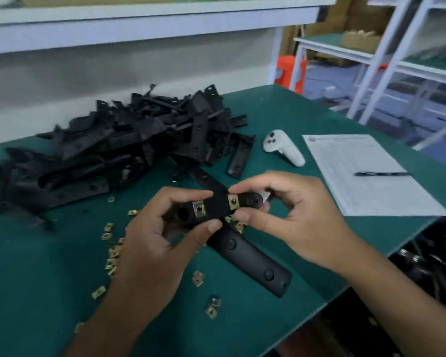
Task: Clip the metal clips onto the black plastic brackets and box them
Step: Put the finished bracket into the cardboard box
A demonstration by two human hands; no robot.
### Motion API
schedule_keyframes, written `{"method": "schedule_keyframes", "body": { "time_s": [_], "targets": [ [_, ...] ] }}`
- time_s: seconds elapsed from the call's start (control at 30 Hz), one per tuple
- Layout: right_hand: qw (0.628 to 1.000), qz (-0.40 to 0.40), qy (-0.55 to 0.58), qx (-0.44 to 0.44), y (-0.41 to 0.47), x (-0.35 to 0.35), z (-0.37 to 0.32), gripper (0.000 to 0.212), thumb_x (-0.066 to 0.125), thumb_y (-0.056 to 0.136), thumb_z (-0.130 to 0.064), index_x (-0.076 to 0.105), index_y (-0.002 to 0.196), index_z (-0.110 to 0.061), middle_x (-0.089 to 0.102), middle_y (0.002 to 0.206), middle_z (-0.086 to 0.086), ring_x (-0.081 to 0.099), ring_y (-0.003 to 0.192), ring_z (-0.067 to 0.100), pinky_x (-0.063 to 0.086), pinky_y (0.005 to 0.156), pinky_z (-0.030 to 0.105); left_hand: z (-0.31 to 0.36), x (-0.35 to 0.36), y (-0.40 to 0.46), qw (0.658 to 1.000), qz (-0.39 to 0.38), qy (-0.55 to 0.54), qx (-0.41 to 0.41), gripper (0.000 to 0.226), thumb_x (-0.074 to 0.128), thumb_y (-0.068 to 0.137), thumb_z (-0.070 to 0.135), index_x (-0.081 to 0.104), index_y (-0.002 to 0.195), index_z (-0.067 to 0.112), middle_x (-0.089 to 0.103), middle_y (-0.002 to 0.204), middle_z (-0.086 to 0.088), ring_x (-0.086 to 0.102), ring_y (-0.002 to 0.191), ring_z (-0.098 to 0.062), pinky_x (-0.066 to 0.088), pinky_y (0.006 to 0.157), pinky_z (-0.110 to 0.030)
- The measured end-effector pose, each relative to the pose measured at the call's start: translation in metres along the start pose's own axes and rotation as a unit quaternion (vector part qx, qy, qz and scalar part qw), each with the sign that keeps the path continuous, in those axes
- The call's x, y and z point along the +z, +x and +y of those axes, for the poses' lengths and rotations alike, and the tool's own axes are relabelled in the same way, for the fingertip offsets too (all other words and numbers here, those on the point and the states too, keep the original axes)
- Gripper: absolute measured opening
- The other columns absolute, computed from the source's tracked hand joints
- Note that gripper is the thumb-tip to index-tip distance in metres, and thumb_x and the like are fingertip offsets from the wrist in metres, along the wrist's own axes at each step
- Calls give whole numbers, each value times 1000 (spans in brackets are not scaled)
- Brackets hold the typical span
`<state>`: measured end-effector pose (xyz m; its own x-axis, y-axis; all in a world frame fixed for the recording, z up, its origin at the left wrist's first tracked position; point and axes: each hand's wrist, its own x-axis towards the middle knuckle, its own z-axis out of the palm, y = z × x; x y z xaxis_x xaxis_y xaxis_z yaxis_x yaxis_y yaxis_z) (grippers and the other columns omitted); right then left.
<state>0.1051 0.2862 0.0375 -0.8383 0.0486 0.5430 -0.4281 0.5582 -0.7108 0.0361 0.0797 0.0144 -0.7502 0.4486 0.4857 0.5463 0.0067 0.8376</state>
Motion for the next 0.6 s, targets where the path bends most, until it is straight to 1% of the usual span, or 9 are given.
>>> {"method": "schedule_keyframes", "body": {
  "time_s": [0.13,0.2,0.23,0.3,0.33,0.4,0.5,0.57,0.6],
  "targets": [
    [990,81,-89,70,-72,-68,-13,24,79,86,-29,72,110,-30,71,96,-17,67,81,12,53,73,31,25,76,1,994,-94,25,43,25,68,83,45,61,107,48,68,104,27,66,95,5,47,76,-7],
    [977,120,-128,120,-116,-101,-15,23,78,87,-33,71,109,-33,73,100,-15,69,86,11,54,78,30,40,124,-6,987,-134,50,71,26,67,80,45,60,105,46,66,102,32,62,95,13,41,75,-2],
    [967,141,-149,147,-140,-118,-16,22,76,88,-36,71,109,-34,74,101,-14,70,88,11,54,79,30,47,149,-11,982,-157,57,85,27,68,79,44,60,105,44,65,101,32,60,94,15,42,76,-4],
    [947,173,-184,200,-185,-145,-18,18,73,91,-39,71,109,-35,74,103,-12,70,90,12,52,77,25,57,195,-25,971,-209,54,99,29,74,80,38,58,104,40,65,100,26,61,95,6,49,82,-22],
    [936,182,-196,226,-205,-155,-18,16,72,93,-38,71,108,-35,73,104,-15,69,91,6,49,77,19,61,216,-31,964,-237,58,103,31,76,81,35,58,105,39,65,101,23,62,97,0,51,84,-31],
    [916,184,-241,264,-236,-170,-18,17,72,89,-38,69,106,-40,71,103,-27,65,88,-7,43,74,7,66,247,-43,948,-284,84,118,32,77,83,37,58,110,39,64,109,20,60,103,-8,49,90,-35],
    [875,168,-304,337,-274,-185,-7,22,71,82,-44,68,104,-42,71,99,-26,65,87,-7,42,76,4,67,263,-53,935,-302,118,146,40,71,87,47,56,122,37,63,120,19,53,111,-4,40,97,-27],
    [845,147,-364,364,-293,-192,0,25,71,84,-53,69,104,-39,66,107,-24,64,98,0,37,87,1,62,250,-51,942,-282,113,144,33,67,88,47,59,117,34,67,114,18,57,107,-3,41,96,-27],
    [832,165,-379,370,-294,-190,8,24,68,87,-60,69,103,-42,64,110,-26,62,101,1,36,90,3,57,238,-47,947,-266,115,140,26,65,89,45,61,112,32,69,109,17,59,103,-3,42,95,-29]
  ]
}}
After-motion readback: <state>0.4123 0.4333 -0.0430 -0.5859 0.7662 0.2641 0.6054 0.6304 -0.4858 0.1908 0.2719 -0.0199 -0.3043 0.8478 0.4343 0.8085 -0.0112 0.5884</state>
